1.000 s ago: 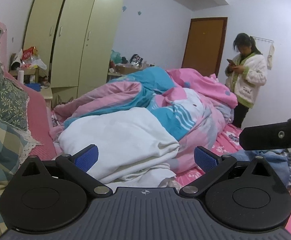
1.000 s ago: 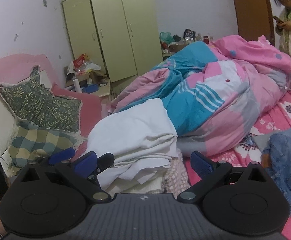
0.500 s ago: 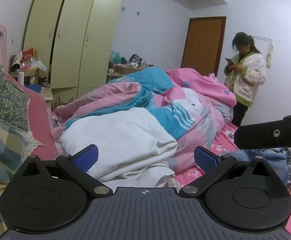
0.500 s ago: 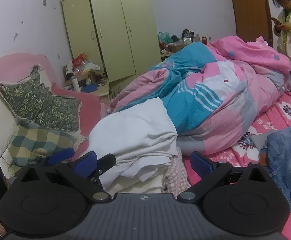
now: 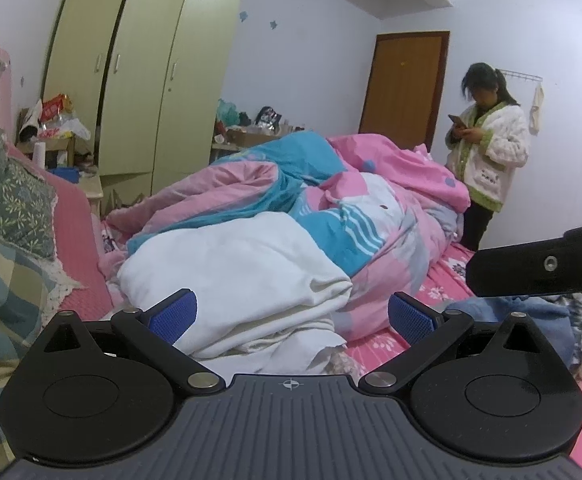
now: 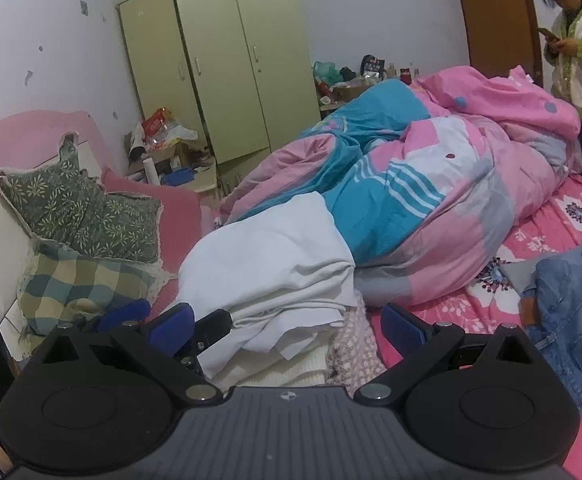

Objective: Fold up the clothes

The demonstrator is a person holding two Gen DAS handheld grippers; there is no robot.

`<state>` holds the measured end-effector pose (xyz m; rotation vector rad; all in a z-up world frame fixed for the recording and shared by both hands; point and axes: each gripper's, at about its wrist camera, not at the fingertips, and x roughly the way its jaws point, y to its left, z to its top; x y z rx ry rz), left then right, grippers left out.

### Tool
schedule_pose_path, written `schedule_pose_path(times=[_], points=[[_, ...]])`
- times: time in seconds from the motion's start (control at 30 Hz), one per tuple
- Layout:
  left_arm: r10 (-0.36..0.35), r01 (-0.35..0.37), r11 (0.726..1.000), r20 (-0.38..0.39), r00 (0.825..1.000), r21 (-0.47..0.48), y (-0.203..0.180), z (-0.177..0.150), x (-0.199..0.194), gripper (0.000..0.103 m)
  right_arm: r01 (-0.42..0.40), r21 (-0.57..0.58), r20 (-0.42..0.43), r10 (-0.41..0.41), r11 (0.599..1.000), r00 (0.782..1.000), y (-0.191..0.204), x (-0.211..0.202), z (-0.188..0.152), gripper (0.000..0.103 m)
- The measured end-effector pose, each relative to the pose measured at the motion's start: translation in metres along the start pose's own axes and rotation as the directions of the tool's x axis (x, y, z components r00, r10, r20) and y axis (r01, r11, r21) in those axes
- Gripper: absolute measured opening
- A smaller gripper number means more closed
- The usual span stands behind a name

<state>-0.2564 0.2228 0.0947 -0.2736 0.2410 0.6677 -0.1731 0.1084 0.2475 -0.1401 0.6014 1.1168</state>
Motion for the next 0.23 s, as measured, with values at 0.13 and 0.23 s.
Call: schedule_pose_path(times=[0.13, 0.23], points=[[-0.006, 0.006, 1.000, 0.010, 1.000, 0.004, -0.0005, 0.0003, -0.0028, 0.103, -0.004, -0.004, -0.002, 0.004, 1.000, 1.000, 0.0012, 0.0008, 0.0002, 0.101], [0.001, -0.002, 1.000, 0.042, 0.999, 0.019, -0.0018, 0.0004, -0.0064, 0.103, -0.005, -0.003, 0.000, 0.005, 1.000, 1.000, 0.0019, 0.0008, 0.0006, 0.101]])
